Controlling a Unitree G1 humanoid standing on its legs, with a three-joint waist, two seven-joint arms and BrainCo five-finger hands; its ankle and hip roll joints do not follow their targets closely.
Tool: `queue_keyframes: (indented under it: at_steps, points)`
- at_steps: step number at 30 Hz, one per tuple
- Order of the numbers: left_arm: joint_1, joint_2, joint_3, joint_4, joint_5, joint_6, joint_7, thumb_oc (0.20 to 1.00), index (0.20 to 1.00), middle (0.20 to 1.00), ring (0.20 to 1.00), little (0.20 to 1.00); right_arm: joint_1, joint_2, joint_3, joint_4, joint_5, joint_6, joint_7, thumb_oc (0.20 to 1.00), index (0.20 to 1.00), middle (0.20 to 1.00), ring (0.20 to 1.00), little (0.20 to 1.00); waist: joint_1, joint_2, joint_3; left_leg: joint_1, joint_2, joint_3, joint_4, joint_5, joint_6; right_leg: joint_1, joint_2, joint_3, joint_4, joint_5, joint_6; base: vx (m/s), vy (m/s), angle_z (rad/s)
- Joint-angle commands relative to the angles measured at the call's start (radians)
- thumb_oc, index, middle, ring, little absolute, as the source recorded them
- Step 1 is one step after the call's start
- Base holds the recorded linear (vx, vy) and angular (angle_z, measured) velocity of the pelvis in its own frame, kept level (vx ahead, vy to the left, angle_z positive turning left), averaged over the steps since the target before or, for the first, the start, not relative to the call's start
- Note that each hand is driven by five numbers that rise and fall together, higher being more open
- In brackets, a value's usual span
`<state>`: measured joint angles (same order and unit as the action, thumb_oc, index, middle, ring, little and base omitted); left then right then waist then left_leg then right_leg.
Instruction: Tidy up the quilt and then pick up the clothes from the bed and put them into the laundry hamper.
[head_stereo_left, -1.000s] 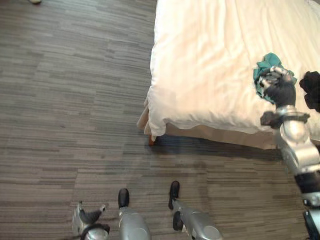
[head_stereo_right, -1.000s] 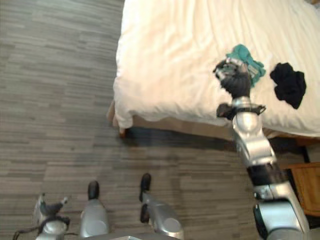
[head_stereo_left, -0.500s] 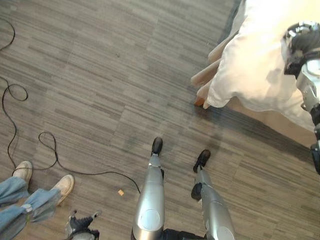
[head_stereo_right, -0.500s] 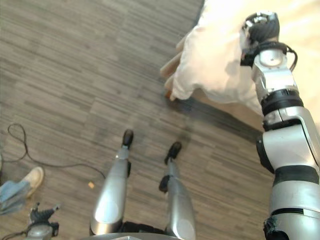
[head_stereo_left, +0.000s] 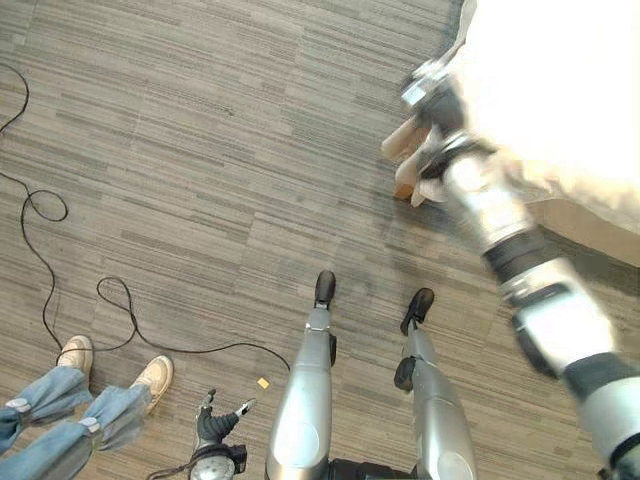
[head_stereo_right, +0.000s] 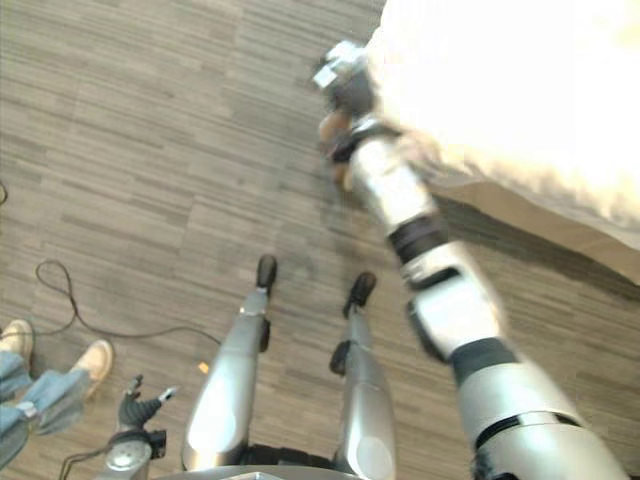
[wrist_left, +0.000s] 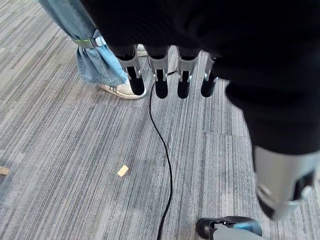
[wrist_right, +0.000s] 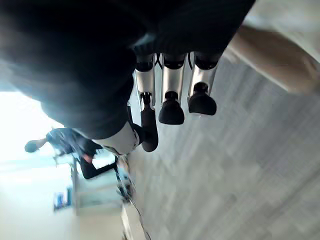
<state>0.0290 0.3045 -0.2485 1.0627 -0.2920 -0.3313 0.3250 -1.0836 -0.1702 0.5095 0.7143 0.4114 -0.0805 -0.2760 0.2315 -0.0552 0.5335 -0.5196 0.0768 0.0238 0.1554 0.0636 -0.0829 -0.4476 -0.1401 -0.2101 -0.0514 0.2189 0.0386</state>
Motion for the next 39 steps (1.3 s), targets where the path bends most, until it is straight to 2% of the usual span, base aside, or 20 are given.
queue_keyframes:
  at_steps: [1,4,7,8,11,13,14,15,18,19,21,23,26,28,32,33,35,38,39]
  points:
    - [0.052,0.003,-0.024,0.052,-0.004,0.036,0.052,1.000,1.000,1.000,1.000,1.000,-0.014,-0.052,-0.007,-0.028,-0.116,-0.081,-0.115,0.200,0.200,0.200,0.200,0.200,0.030,0.049,-0.014,0.045,-0.022,-0.014,-0.050,-0.017,0.032,0.107,-0.037,-0.042,0.098,-0.172,0.079,0.02,-0.037,0.12]
    - [0.056,0.013,-0.007,0.079,0.011,0.053,0.056,1.000,1.000,1.000,1.000,1.000,-0.023,-0.093,-0.044,-0.049,-0.122,-0.143,-0.150,0.200,0.200,0.200,0.200,0.200,0.031,0.028,-0.014,0.103,-0.012,-0.006,-0.058,-0.028,0.030,0.168,-0.034,-0.046,0.088,-0.172,0.090,0.08,-0.098,0.16]
    - [0.058,0.024,0.008,0.098,0.015,0.067,0.050,1.000,1.000,1.000,1.000,1.000,-0.030,-0.138,-0.074,-0.079,-0.115,-0.161,-0.161,0.200,0.200,0.200,0.200,0.200,0.029,0.010,-0.014,0.128,-0.005,-0.003,-0.055,-0.036,0.029,0.198,-0.029,-0.043,0.087,-0.174,0.094,0.10,-0.137,0.15]
    - [0.059,0.037,0.025,0.115,0.013,0.084,0.041,1.000,1.000,1.000,1.000,1.000,-0.037,-0.190,-0.106,-0.125,-0.105,-0.152,-0.176,0.200,0.200,0.200,0.200,0.200,0.024,-0.007,-0.014,0.142,0.006,-0.001,-0.040,-0.046,0.031,0.216,-0.024,-0.037,0.096,-0.179,0.095,0.13,-0.179,0.03]
    - [0.061,0.056,0.054,0.138,-0.013,0.112,0.016,1.000,1.000,1.000,1.000,1.000,-0.048,-0.277,-0.148,-0.188,-0.068,-0.096,-0.175,0.200,0.200,0.200,0.200,0.200,0.010,-0.027,-0.014,0.149,0.023,0.003,-0.012,-0.058,0.034,0.228,-0.013,-0.023,0.111,-0.187,0.093,0.11,-0.179,-0.15]
    - [0.068,0.080,0.094,0.156,-0.045,0.138,-0.029,1.000,1.000,1.000,1.000,1.000,-0.063,-0.383,-0.172,-0.205,-0.010,-0.023,-0.162,0.200,0.200,0.200,0.200,0.200,-0.011,-0.038,-0.014,0.134,0.030,-0.002,0.019,-0.066,0.036,0.213,-0.003,-0.008,0.125,-0.190,0.087,0.07,-0.171,-0.30]
    - [0.069,0.082,0.096,0.157,-0.048,0.138,-0.032,1.000,1.000,1.000,1.000,1.000,-0.066,-0.391,-0.173,-0.201,-0.003,-0.016,-0.158,0.200,0.200,0.200,0.200,0.200,-0.012,-0.038,-0.014,0.131,0.030,-0.003,0.021,-0.066,0.036,0.210,-0.003,-0.007,0.127,-0.191,0.086,0.04,-0.112,-0.33]
    - [0.071,0.087,0.102,0.160,-0.067,0.140,-0.050,1.000,1.000,1.000,1.000,1.000,-0.081,-0.424,-0.169,-0.167,0.010,0.037,-0.144,0.200,0.200,0.200,0.200,0.200,-0.018,-0.035,-0.014,0.114,0.030,-0.008,0.035,-0.068,0.036,0.189,-0.001,-0.004,0.141,-0.195,0.081,0.01,-0.049,-0.21]
    - [0.068,0.092,0.107,0.151,-0.112,0.149,-0.076,1.000,1.000,1.000,1.000,1.000,-0.112,-0.471,-0.143,-0.071,-0.015,0.090,-0.117,0.200,0.200,0.200,0.200,0.200,-0.024,-0.014,-0.014,0.061,0.025,-0.018,0.063,-0.065,0.035,0.130,-0.008,-0.006,0.173,-0.205,0.074,-0.03,-0.021,-0.23]
    - [0.071,0.099,0.116,0.147,-0.132,0.163,-0.096,1.000,1.000,1.000,1.000,1.000,-0.123,-0.496,-0.112,-0.011,-0.028,0.143,-0.121,0.200,0.200,0.200,0.200,0.200,-0.024,0.002,-0.014,0.025,0.022,-0.023,0.080,-0.066,0.035,0.087,-0.010,-0.004,0.195,-0.213,0.072,-0.07,-0.021,-0.21]
    - [0.070,0.104,0.111,0.150,-0.129,0.157,-0.124,1.000,1.000,1.000,1.000,1.000,-0.128,-0.519,-0.092,0.070,-0.023,0.139,-0.115,0.200,0.200,0.200,0.200,0.200,-0.027,0.013,-0.014,-0.012,0.023,-0.031,0.083,-0.055,0.033,0.045,-0.011,-0.006,0.207,-0.216,0.067,-0.12,0.001,-0.13]
    - [0.086,0.090,0.093,0.158,-0.113,0.115,-0.163,1.000,1.000,1.000,1.000,1.000,-0.107,-0.555,-0.086,0.169,0.025,0.133,-0.103,0.200,0.200,0.200,0.200,0.200,-0.032,0.036,-0.014,-0.049,0.020,-0.041,0.074,-0.038,0.029,-0.004,-0.009,-0.007,0.217,-0.217,0.056,-0.17,0.064,0.02]
    - [0.093,0.059,0.077,0.169,-0.162,0.074,-0.183,1.000,1.000,1.000,1.000,1.000,-0.047,-0.553,-0.117,0.254,0.054,0.104,-0.100,0.200,0.200,0.200,0.200,0.200,-0.041,0.058,-0.014,-0.075,0.016,-0.035,0.075,-0.036,0.028,-0.048,-0.017,-0.010,0.239,-0.226,0.048,-0.12,0.068,0.00]
    - [0.091,0.047,0.069,0.172,-0.150,0.057,-0.171,1.000,1.000,1.000,1.000,1.000,-0.004,-0.552,-0.150,0.271,0.082,0.075,-0.082,0.200,0.200,0.200,0.200,0.200,-0.049,0.060,-0.014,-0.074,0.022,-0.029,0.072,-0.036,0.024,-0.050,-0.016,-0.010,0.242,-0.231,0.045,-0.09,0.032,-0.02]
    - [0.089,0.012,0.071,0.184,-0.115,0.070,-0.132,1.000,1.000,1.000,1.000,1.000,0.193,-0.520,-0.263,0.197,0.156,0.002,0.005,0.200,0.200,0.200,0.200,0.200,-0.084,0.048,-0.014,-0.016,0.029,-0.005,0.033,-0.031,0.014,0.000,-0.004,0.010,0.208,-0.225,0.045,-0.07,0.056,0.06]
    - [0.088,0.008,0.071,0.185,-0.106,0.074,-0.124,1.000,1.000,1.000,1.000,1.000,0.217,-0.513,-0.273,0.185,0.158,0.001,0.015,0.200,0.200,0.200,0.200,0.200,-0.088,0.045,-0.014,-0.006,0.030,-0.001,0.028,-0.031,0.013,0.007,-0.003,0.013,0.204,-0.224,0.045,-0.06,0.080,0.05]
    - [0.083,-0.018,0.076,0.192,-0.029,0.123,-0.049,1.000,1.000,1.000,1.000,1.000,0.458,-0.433,-0.324,0.062,0.160,-0.044,0.063,0.200,0.200,0.200,0.200,0.200,-0.127,0.018,-0.014,0.070,0.037,0.032,-0.001,-0.036,0.013,0.072,0.004,0.033,0.170,-0.212,0.048,-0.06,0.088,-0.03]
    - [0.076,-0.044,0.054,0.191,0.099,0.184,0.078,1.000,1.000,1.000,1.000,1.000,0.724,-0.309,-0.297,-0.050,0.120,-0.073,0.071,0.200,0.200,0.200,0.200,0.200,-0.168,-0.011,-0.014,0.179,0.040,0.068,-0.028,-0.055,0.019,0.173,0.005,0.060,0.126,-0.199,0.056,-0.02,0.068,-0.22]
    - [0.078,-0.054,0.032,0.185,0.187,0.232,0.160,1.000,1.000,1.000,1.000,1.000,0.839,-0.251,-0.264,-0.049,0.079,-0.076,0.079,0.209,0.209,0.209,0.209,0.209,-0.189,-0.025,-0.046,0.229,0.038,0.087,-0.047,-0.065,0.021,0.220,0.003,0.073,0.096,-0.188,0.067,0.02,0.074,-0.28]
